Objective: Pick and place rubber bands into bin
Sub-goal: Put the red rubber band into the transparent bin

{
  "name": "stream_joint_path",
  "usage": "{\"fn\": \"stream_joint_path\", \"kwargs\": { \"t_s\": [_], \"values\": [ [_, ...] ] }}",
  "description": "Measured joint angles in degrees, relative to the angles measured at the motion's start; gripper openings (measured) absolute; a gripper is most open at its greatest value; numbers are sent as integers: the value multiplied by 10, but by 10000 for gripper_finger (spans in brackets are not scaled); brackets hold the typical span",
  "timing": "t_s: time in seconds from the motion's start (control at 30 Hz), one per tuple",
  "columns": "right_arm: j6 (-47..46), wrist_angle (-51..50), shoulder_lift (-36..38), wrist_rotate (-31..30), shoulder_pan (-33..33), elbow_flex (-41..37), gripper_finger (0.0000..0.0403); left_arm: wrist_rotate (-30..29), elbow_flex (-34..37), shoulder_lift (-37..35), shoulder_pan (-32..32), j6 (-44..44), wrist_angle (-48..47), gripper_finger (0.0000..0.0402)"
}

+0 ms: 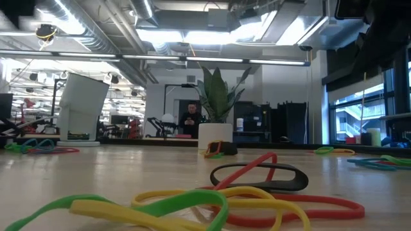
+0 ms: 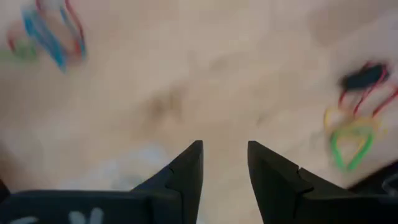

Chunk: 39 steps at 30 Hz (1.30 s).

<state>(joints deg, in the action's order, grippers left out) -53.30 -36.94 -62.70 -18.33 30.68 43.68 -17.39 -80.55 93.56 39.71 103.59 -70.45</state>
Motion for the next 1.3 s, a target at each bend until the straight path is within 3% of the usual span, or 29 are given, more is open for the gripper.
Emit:
{"fn": "stream_joint_path", "kwargs": {
  "t_s": [0.23,0.57,0.73,0.93,1.1,1.3],
  "values": [
    [-3,0,0,0,-17,0,112,-40,0,-54,-126,-215,-49,80],
    [-14,0,0,-7,-26,0,112,-26,0,-75,-366,-586,-56,42],
    [-80,1,0,-52,-37,1,112,2,25,-72,-433,-728,-25,8],
    [-110,3,0,-53,-57,1,112,68,116,-75,-470,-828,59,3],
    [-111,4,0,-53,-75,1,112,97,202,-74,-499,-832,84,3],
    [-110,4,0,-53,-95,1,112,131,254,-74,-531,-830,63,24]
  ]
}}
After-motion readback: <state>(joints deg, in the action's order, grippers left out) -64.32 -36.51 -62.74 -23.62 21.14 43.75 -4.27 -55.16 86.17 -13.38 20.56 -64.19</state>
